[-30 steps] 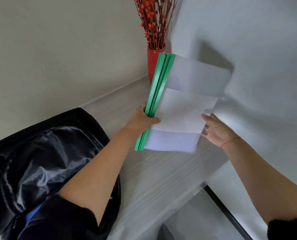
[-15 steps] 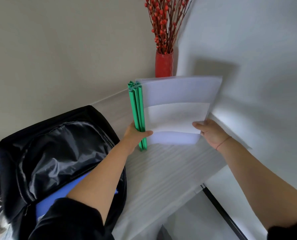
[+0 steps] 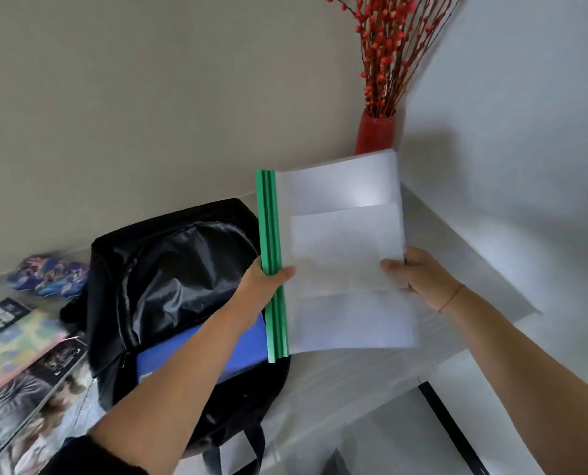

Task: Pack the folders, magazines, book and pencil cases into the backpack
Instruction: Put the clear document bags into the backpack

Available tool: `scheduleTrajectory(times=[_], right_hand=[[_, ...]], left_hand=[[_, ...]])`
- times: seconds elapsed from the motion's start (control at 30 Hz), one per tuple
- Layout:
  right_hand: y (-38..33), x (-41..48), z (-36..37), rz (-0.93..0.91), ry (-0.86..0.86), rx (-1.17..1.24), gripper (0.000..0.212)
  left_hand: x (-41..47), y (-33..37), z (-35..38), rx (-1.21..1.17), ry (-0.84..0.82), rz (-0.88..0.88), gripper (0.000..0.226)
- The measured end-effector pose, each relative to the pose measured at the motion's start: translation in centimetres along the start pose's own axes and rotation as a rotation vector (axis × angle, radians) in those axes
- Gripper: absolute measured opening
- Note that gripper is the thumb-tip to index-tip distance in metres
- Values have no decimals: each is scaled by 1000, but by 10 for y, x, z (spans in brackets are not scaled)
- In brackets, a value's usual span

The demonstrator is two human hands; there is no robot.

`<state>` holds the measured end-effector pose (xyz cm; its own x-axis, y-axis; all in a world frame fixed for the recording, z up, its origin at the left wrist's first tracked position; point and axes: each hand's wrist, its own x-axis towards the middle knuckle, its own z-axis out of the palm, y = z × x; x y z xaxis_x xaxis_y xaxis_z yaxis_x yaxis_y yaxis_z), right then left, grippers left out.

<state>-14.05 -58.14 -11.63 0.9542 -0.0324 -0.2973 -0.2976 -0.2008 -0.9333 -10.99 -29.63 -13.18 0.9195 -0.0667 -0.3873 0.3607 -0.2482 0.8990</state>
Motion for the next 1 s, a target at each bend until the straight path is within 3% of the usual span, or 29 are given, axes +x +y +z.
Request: scheduleTrajectory(times=[0.1, 0.17, 0.23, 0.33, 0.4, 0.47, 0.63, 0.73, 0.83, 1.0], right_hand=[[7, -13, 35, 44, -98, 131, 25], [14, -23, 55, 97, -179, 165, 26], [19, -34, 79, 152, -253, 173, 25], [25, -50, 110, 233, -336, 149, 22], [30, -59, 126, 289, -370, 137, 20], [35, -67, 138, 349, -380, 130, 20], [49, -84, 151, 452, -387, 167, 19], [55, -93, 149, 487, -404, 157, 22], [57, -100, 148, 514, -434, 131, 26], [51, -102, 161, 509, -495, 78, 23]], left_hand=[[-35, -20, -35, -36, -40, -60, 39], [-56, -40, -55, -1, -86, -106, 32], [-74, -65, -79, 21, -107, -179, 40], [-87, -86, -110, 28, 39, -259, 52], [-87, -96, -138, 283, 223, -158, 43], [-81, -110, -165, 585, 285, 20, 25], [-64, -118, -188, 1440, 155, 191, 29], [-56, -109, -186, 1664, 131, 283, 24], [-45, -110, -187, 1682, 96, 280, 23], [-43, -93, -198, 1255, 248, 336, 17]])
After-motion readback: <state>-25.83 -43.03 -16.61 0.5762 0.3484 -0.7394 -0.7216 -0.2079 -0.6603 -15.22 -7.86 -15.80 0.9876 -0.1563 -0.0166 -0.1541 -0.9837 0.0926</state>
